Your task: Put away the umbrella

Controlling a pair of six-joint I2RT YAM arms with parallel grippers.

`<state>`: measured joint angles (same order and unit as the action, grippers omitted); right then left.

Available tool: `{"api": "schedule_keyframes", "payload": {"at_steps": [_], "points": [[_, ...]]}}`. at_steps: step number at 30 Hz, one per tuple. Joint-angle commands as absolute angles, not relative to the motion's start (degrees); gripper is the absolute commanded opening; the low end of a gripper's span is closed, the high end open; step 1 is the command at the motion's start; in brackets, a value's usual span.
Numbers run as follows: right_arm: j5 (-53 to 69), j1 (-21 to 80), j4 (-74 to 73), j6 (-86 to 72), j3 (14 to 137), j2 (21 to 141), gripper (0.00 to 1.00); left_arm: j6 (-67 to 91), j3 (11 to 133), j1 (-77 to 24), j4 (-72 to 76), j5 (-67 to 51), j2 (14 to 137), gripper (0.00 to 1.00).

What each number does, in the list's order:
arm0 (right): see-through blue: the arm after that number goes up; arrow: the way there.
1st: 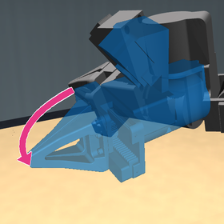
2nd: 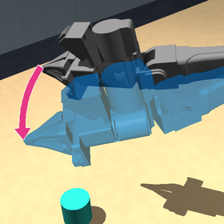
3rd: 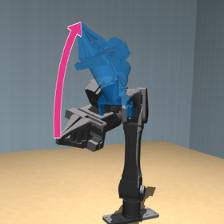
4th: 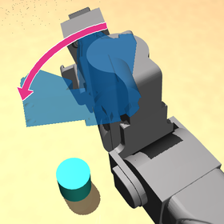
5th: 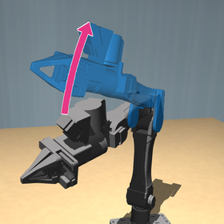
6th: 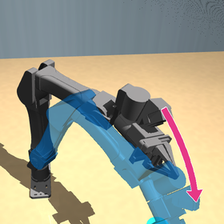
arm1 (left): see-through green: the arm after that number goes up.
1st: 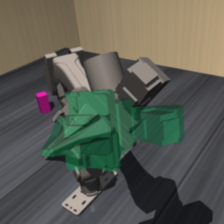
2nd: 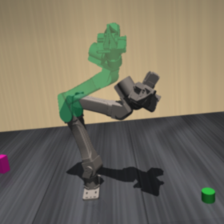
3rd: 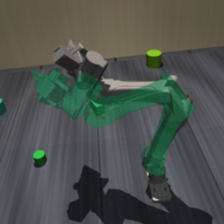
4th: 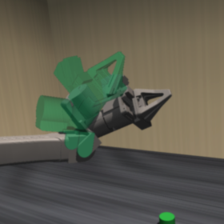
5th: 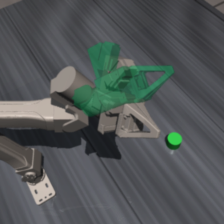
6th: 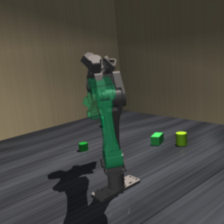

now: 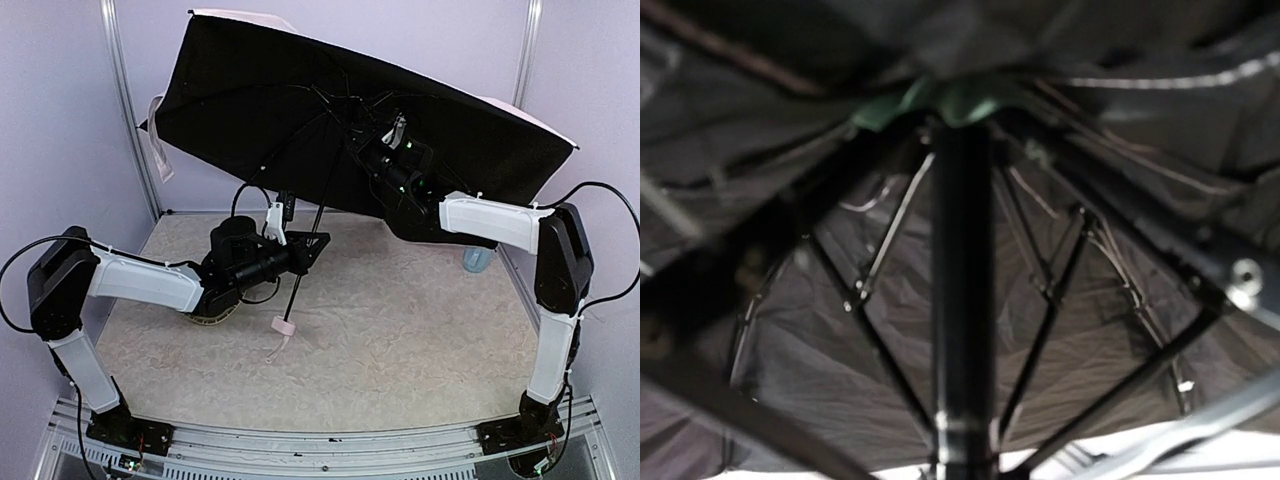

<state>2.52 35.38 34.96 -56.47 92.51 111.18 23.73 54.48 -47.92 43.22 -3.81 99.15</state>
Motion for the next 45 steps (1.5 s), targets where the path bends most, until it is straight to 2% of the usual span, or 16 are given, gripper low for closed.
{"api": "schedule_keyframes", "payload": {"at_steps": [1,3,6,12,14,17,23,27,31,36,45], "points": [[0.7,34.9,35.9,-49.7,94.5,109.9,0.01,23.3,55.4,-47.1,47.3,-10.0,97.7,0.08],[0.8,34.9,36.9,-47.1,95.2,109.3,0.00,23.9,54.0,-46.7,48.1,-11.7,98.4,0.20],[1.3,35.0,37.5,-43.8,96.6,108.7,0.00,23.5,53.1,-45.9,46.6,-11.9,100.5,0.32],[2.2,35.0,38.0,-39.4,98.5,108.2,0.00,22.5,52.2,-45.5,46.9,-18.0,103.9,0.54],[2.6,35.0,38.6,-38.9,99.1,108.2,0.00,23.3,51.4,-45.2,48.2,-18.6,105.6,0.56],[4.3,35.0,38.1,-37.4,101.2,108.7,0.00,25.2,51.3,-44.2,47.7,-18.8,107.2,0.50],[8.9,35.0,34.3,-35.5,107.4,110.7,0.00,24.6,48.9,-44.0,50.8,-16.9,108.1,0.30],[10.0,35.0,33.9,-36.9,108.4,111.8,0.00,24.6,49.5,-44.4,51.2,-18.0,109.7,0.23],[10.1,35.0,33.9,-37.0,107.7,111.6,0.00,25.9,49.6,-44.6,52.0,-17.1,110.1,0.00],[9.3,35.6,30.0,-31.3,107.6,111.5,0.00,27.6,50.2,-44.6,53.8,-17.7,109.5,0.00],[3.0,40.7,11.9,-15.2,102.4,110.9,0.00,32.4,56.3,-42.7,60.1,-12.5,105.0,0.00]]}}
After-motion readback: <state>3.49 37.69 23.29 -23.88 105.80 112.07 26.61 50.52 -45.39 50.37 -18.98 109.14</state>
